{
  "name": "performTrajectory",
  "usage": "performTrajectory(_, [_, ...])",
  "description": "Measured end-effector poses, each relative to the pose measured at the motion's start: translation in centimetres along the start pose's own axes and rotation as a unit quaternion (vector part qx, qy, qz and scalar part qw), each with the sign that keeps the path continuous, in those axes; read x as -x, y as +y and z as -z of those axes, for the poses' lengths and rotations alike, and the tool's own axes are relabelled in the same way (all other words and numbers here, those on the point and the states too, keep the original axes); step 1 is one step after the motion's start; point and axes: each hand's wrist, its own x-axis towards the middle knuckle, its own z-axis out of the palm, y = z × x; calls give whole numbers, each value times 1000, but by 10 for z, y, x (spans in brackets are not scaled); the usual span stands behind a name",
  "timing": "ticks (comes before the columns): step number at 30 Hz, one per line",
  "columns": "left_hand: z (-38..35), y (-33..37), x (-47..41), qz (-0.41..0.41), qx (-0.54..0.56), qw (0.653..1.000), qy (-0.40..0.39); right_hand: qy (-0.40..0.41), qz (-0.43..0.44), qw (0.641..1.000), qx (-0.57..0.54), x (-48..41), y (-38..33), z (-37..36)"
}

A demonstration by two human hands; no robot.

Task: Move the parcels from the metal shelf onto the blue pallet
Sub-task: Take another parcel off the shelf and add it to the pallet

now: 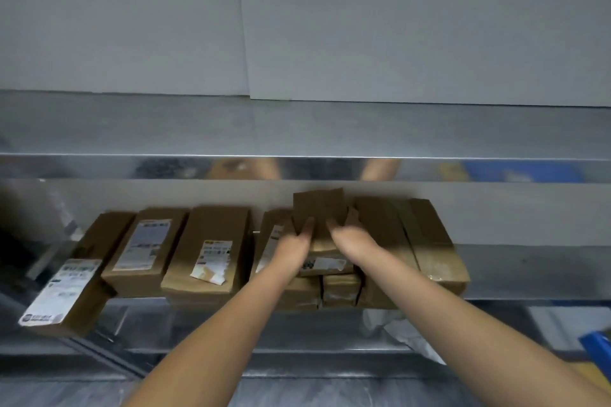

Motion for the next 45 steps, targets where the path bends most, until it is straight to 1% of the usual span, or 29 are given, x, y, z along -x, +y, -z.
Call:
performTrajectory(3, [1,-2,-1,-8,23,1000,13,29,0,999,-29,0,-1,-4])
performTrajectory(6, [5,2,3,-40,64,997,11,33,9,998,-60,8,-4,-1])
performTrajectory(10, [12,8,22,-55,88,995,10,32,36,996,-70,28,-7,5])
performTrajectory(16, [15,9,71,-82,78,993,37,33,75,991,-106,67,5,17])
performTrajectory(18, [12,3,98,-113,79,988,63,30,94,986,-134,86,16,22])
performTrajectory(20, [8,-4,124,-141,91,981,94,49,122,979,-153,104,25,27])
performTrajectory(22, [2,-9,148,-138,119,977,109,76,156,973,-152,122,37,34])
performTrajectory(24, [-3,-15,171,-129,139,974,120,80,180,967,-160,138,51,42])
performTrajectory(26, [-8,-22,191,-106,143,975,136,51,175,966,-183,151,65,48])
performTrajectory(29, [-19,-35,225,-64,185,970,142,-20,109,974,-198,173,88,54])
performTrajectory(31, [-25,-44,242,-64,191,968,153,-86,65,970,-219,185,100,56])
performTrajectory(33, [-30,-50,259,-81,166,967,177,-151,60,958,-234,199,114,59])
performTrajectory(34, [-32,-53,266,-88,150,968,183,-166,66,955,-238,206,120,60])
performTrajectory(36, [-36,-55,279,-88,120,975,166,-148,87,954,-244,217,132,60])
performTrajectory(39, [-45,-50,299,-49,131,987,77,-101,109,961,-232,234,144,60])
performTrajectory(41, [-49,-44,308,-29,140,989,35,-79,112,963,-233,243,148,59])
performTrajectory(43, [-53,-40,314,-25,131,991,18,-55,121,964,-228,248,152,61])
performTrajectory(45, [-57,-41,315,-20,146,989,19,-44,127,964,-231,251,157,65])
